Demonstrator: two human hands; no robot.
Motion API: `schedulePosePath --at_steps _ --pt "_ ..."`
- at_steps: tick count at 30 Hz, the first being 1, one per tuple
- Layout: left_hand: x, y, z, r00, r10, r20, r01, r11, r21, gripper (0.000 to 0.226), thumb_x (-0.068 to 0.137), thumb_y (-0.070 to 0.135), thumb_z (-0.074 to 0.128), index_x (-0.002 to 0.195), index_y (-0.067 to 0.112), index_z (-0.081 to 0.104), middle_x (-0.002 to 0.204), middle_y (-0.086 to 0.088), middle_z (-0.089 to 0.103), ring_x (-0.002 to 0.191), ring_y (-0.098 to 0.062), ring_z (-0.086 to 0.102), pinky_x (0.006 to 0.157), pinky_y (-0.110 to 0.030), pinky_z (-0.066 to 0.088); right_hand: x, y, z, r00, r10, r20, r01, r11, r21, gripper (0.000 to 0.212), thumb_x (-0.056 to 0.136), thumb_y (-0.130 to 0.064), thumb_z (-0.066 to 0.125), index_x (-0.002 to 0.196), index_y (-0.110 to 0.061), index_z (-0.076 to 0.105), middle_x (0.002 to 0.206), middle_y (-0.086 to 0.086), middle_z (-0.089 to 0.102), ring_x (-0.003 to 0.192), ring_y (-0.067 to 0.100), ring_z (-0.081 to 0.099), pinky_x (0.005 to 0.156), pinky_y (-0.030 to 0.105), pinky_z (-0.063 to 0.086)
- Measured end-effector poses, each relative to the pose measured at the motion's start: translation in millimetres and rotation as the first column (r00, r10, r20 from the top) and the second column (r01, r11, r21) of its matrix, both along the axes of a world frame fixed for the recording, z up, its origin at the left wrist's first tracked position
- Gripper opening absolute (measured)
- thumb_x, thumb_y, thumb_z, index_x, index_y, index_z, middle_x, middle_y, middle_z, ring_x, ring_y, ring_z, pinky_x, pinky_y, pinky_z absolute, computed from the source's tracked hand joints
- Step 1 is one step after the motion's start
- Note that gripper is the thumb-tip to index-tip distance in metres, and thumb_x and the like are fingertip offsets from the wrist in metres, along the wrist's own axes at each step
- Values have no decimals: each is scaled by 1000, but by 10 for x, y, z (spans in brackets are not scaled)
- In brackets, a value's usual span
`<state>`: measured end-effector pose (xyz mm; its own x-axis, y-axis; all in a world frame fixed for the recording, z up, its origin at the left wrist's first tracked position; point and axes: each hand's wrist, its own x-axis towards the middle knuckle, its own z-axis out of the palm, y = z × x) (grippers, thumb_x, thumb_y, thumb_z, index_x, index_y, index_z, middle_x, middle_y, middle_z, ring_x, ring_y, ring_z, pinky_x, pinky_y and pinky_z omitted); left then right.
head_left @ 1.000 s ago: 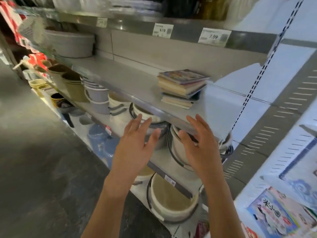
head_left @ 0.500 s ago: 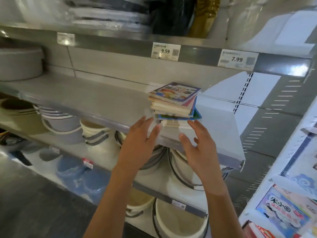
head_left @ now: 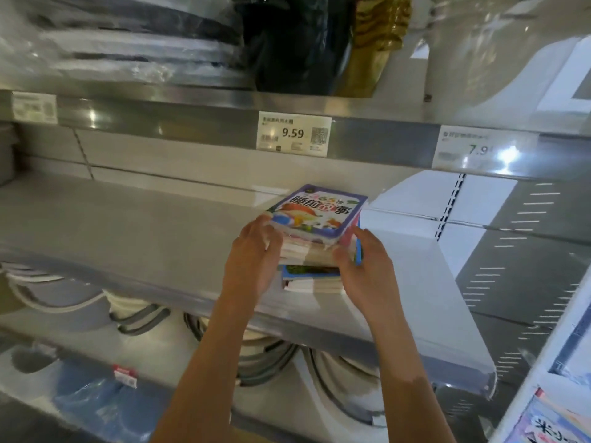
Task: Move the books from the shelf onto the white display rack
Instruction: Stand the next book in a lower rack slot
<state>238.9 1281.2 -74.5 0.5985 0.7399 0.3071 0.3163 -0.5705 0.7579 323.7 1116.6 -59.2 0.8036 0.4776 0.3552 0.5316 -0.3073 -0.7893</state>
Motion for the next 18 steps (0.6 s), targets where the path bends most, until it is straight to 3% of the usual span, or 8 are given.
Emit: schedulePosePath --at_steps 3,6,8,11,13,15,18 --pt "237 192 -53 1000 -6 8 6 1000 -20 46 103 40 40 146 21 41 145 -6 46 129 -25 48 95 -38 45 174 163 -29 998 -49 -42 48 999 -25 40 100 -36 53 138 -24 48 141 0 50 126 17 48 95 27 41" --pt "439 343 -123 1000 -29 -12 29 999 -18 45 103 45 40 140 20 45 136 -10 47 106 -22 58 75 -28 47 316 329 -84 991 -94 -92 89 995 -52 44 97 -47 51 137 -29 49 137 -1 54 122 20 54 99 41 51" --pt "512 401 -138 999 -40 5 41 998 -43 42 103 45 42 137 21 47 128 -9 48 88 -12 55 63 -17 41 365 419 -130 986 -89 -142 80 995 -66 39 100 -45 48 135 -29 50 133 -2 58 115 15 58 83 28 55" --pt "561 464 -164 998 -54 43 57 996 -64 41 102 44 46 137 23 50 117 -7 51 78 -7 55 59 -13 40 354 485 -161 978 -115 -175 99 990 -100 37 104 -39 42 138 -25 48 136 -2 58 104 8 55 61 7 36" --pt "573 488 -192 997 -61 55 64 997 -51 42 100 46 50 134 23 51 118 -10 57 88 -14 62 64 -17 46 321 511 -172 976 -153 -157 137 984 -111 37 106 -36 37 140 -24 47 136 -1 58 104 9 54 58 4 28" --pt "563 457 -192 998 -55 30 56 998 -26 45 98 48 53 134 22 52 118 -10 59 93 -15 59 62 -13 40 279 541 -172 969 -188 -160 172 979 -105 37 106 -30 33 140 -23 46 136 1 58 108 13 55 59 6 25" --pt "503 384 -169 999 -47 14 47 999 -3 48 94 55 55 130 23 53 115 -6 63 90 -13 61 63 -17 44 223 583 -179 963 -218 -157 211 976 -61 35 105 -25 32 136 -20 48 131 6 60 99 15 54 60 13 34"
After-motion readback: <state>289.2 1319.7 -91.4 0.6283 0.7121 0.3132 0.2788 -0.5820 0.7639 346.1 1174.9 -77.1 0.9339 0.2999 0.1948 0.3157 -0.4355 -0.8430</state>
